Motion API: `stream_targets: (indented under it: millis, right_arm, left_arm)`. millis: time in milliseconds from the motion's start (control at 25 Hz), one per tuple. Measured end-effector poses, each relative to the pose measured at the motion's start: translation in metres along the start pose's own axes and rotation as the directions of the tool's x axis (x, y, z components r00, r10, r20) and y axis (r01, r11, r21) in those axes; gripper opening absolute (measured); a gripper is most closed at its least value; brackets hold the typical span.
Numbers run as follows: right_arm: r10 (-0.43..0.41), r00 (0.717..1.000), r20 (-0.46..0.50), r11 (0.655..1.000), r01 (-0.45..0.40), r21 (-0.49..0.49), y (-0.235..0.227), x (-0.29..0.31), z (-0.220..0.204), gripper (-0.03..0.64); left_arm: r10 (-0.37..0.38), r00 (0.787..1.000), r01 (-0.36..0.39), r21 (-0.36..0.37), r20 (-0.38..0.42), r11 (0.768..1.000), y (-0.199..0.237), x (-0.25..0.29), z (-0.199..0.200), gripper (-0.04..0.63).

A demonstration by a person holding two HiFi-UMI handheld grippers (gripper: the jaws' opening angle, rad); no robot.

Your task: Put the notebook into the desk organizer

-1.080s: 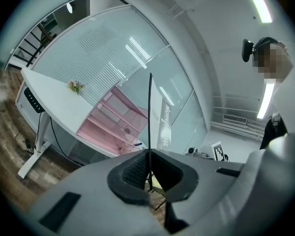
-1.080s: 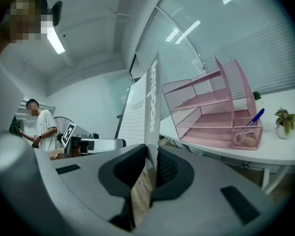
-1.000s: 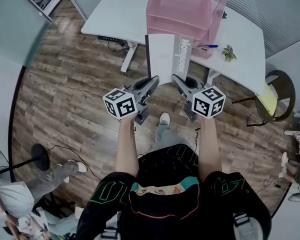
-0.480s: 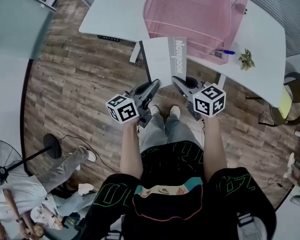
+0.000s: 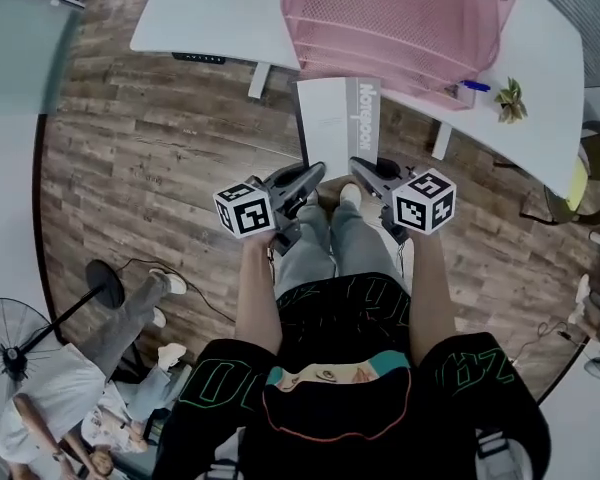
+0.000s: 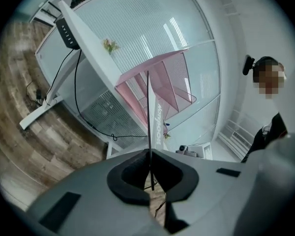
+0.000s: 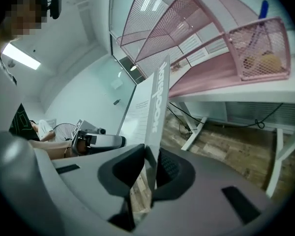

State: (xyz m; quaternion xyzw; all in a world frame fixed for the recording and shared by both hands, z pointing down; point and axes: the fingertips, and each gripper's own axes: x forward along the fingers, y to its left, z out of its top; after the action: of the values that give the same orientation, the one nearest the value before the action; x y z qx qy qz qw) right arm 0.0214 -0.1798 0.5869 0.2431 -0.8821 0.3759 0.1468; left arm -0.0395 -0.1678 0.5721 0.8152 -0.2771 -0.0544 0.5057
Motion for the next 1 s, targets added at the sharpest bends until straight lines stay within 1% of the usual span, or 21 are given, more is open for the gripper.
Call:
stream_targets:
  millis: [200,400,560,880,1000]
  right_arm:
    - [-0.049,0.999,-0.014,0.996,0.05,0.072,-0.016,0.0,-0.023,0.029]
    - [-0.094,0.995,0.016,0.988,0.091,0.126,-0.028,-0.009,-0.025,0.035]
    - [-0.132,0.991,0.03,0.981,0.126,0.147,-0.036,-0.012,-0.021,0.038]
    - [-0.149,0.988,0.047,0.976,0.139,0.169,-0.043,-0.015,-0.004,0.047]
    - [-0.162,0.985,0.054,0.974,0.151,0.17,-0.048,-0.015,0.003,0.059]
  left_arm:
    - [-0.009,0.999,0.007,-0.046,-0.053,0.999,0.017,0.011,-0.018,0.005]
    - [-0.052,0.995,0.043,-0.113,-0.085,0.993,0.017,0.026,-0.019,0.006]
    - [-0.042,0.994,0.03,-0.114,-0.103,0.993,0.019,0.036,-0.014,0.005]
    - [-0.036,0.995,0.023,-0.138,-0.093,0.99,0.019,0.047,0.003,0.006]
    - [-0.027,0.997,0.017,-0.141,-0.069,0.99,0.021,0.051,0.012,0.006]
